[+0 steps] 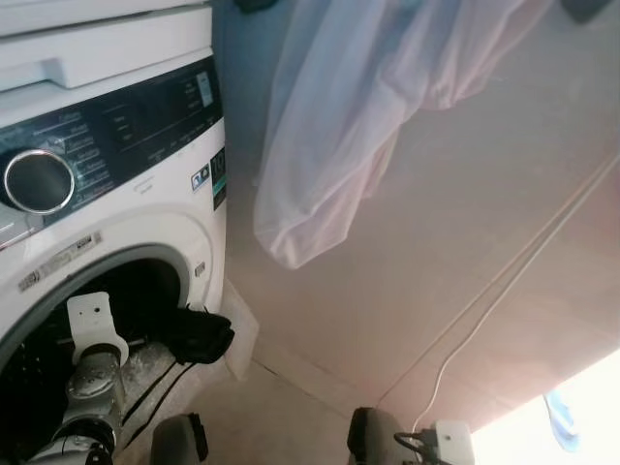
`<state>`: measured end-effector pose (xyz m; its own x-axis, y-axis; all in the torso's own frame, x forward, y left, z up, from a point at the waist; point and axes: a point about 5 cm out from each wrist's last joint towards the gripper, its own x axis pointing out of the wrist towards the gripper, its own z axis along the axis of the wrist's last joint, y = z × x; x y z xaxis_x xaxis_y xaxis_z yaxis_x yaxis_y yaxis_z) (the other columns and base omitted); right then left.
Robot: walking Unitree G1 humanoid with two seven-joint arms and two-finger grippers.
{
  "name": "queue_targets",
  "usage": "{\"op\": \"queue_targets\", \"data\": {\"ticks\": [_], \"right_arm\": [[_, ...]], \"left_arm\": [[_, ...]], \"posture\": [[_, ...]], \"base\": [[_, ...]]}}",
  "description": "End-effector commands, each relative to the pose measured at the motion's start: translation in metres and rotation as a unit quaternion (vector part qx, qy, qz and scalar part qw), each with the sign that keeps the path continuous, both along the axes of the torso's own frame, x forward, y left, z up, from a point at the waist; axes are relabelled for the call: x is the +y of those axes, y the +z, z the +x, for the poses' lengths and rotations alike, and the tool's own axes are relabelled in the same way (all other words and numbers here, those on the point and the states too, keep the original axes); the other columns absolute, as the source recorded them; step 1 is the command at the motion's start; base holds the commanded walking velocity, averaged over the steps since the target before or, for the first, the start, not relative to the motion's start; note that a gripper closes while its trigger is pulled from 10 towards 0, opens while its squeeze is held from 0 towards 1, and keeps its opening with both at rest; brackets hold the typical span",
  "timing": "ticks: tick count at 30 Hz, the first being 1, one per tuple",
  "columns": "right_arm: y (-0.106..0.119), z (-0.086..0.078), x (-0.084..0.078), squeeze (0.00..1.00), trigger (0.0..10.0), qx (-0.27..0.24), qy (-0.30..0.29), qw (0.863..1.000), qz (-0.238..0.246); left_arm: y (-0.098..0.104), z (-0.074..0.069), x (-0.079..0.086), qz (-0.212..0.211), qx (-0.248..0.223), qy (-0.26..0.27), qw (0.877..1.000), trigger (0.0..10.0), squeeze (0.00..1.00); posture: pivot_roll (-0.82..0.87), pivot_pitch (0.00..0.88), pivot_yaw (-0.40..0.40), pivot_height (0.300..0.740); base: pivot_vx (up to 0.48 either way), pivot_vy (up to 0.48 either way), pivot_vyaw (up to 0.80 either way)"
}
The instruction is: Clothes washing
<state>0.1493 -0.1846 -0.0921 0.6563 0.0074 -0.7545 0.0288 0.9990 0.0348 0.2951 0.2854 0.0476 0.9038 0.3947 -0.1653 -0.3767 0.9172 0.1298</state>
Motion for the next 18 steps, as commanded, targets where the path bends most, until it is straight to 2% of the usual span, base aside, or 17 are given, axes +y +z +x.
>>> {"op": "queue_targets", "data": {"ticks": [1,14,18], "right_arm": [[-0.011,-0.021,0.02,0.0,10.0,0.05,0.025,0.998,0.025],[-0.011,-0.021,0.02,0.0,10.0,0.051,0.027,0.998,0.025],[-0.011,-0.021,0.02,0.0,10.0,0.052,0.027,0.998,0.025]], "left_arm": [[0.003,0.003,-0.001,0.001,-0.002,-0.001,1.0,10.0,0.0],[0.004,0.005,-0.005,0.003,-0.004,-0.01,1.0,10.0,0.0],[0.0,0.008,-0.014,0.009,0.012,-0.045,0.999,10.0,0.0]], "posture": [[0.18,0.0,-0.123,0.497],[0.18,0.0,-0.124,0.497],[0.18,0.0,-0.124,0.497]], "base": [[0.0,0.349,0.0],[0.0,0.356,0.0],[0.0,0.061,0.0]]}}
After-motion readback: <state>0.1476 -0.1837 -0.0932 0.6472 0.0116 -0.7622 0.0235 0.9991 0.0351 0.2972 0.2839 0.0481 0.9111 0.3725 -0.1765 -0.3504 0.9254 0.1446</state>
